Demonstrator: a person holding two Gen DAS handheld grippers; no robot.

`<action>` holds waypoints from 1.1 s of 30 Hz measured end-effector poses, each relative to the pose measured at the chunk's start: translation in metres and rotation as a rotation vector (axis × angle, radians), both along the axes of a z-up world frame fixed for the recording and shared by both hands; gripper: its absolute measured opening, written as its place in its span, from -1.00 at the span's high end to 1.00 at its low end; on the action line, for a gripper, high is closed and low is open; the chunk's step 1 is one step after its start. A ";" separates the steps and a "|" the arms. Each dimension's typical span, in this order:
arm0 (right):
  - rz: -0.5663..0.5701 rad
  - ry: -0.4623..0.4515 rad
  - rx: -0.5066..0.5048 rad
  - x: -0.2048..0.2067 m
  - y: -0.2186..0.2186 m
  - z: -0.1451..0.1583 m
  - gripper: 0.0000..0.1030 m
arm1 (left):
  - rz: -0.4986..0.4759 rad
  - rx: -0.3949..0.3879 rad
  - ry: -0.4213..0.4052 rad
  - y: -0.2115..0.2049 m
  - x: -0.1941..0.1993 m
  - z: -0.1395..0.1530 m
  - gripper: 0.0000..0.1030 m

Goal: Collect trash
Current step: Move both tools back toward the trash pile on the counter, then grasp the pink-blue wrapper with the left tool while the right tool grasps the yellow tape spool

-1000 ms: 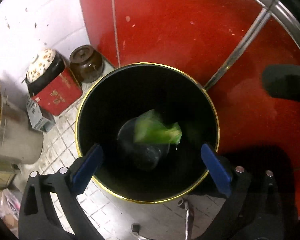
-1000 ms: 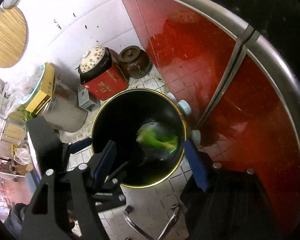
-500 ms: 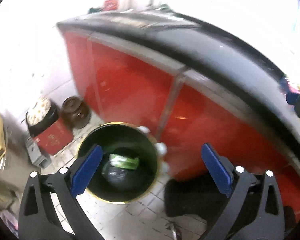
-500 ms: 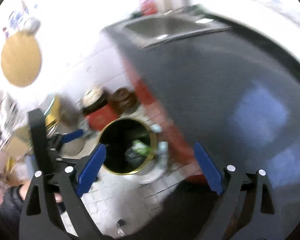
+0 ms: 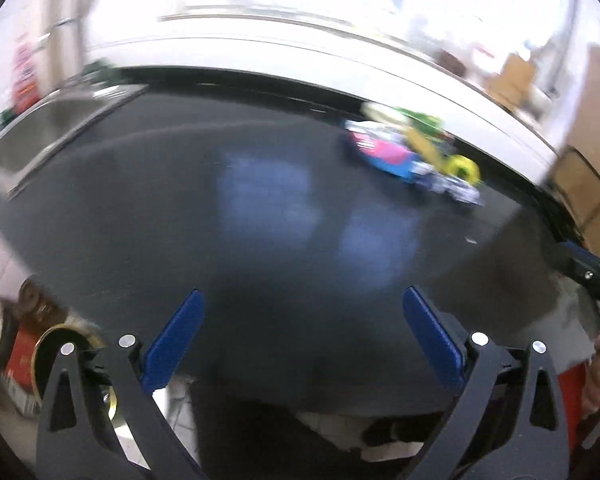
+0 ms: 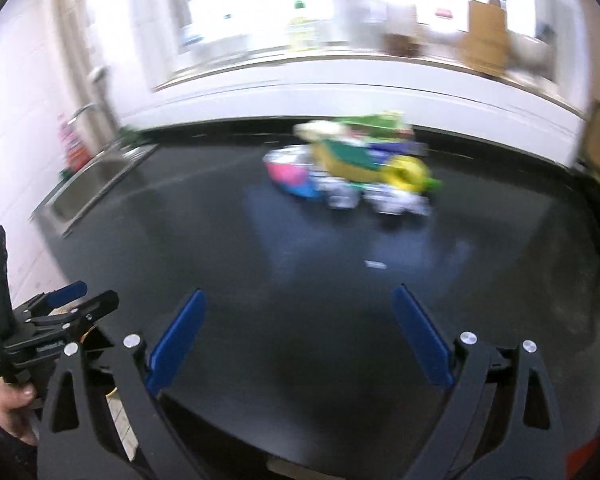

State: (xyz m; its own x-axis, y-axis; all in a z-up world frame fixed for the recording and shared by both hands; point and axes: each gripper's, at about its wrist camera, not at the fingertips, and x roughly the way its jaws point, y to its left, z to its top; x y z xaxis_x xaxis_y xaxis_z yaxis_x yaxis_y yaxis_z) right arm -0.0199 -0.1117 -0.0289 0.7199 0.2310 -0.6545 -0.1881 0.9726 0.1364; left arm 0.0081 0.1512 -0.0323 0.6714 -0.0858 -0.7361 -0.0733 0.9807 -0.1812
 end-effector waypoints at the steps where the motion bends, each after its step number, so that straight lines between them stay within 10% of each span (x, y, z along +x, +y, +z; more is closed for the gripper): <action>1: -0.027 0.000 0.007 -0.001 -0.016 -0.001 -0.77 | -0.023 0.007 0.004 -0.015 0.008 0.001 -0.87; 9: -0.098 0.008 0.048 0.003 -0.077 -0.013 -0.77 | -0.123 0.099 0.029 -0.085 0.050 -0.003 -0.87; 20: 0.009 0.007 -0.054 0.142 -0.085 -0.016 -0.67 | -0.072 0.209 0.085 -0.105 0.199 -0.034 -0.87; 29: 0.074 0.085 -0.160 0.245 -0.068 -0.056 -0.29 | -0.018 0.196 0.134 -0.097 0.274 -0.073 -0.87; 33: 0.099 0.098 -0.189 0.260 -0.062 -0.065 0.43 | -0.025 0.173 0.122 -0.085 0.285 -0.073 -0.86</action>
State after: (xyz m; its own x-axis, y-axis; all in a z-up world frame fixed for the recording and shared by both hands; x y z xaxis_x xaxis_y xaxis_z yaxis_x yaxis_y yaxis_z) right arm 0.2401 -0.1733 -0.0934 0.6307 0.1637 -0.7586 -0.2785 0.9601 -0.0243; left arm 0.2934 0.0658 -0.1050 0.5757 0.0340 -0.8170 -0.0599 0.9982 -0.0007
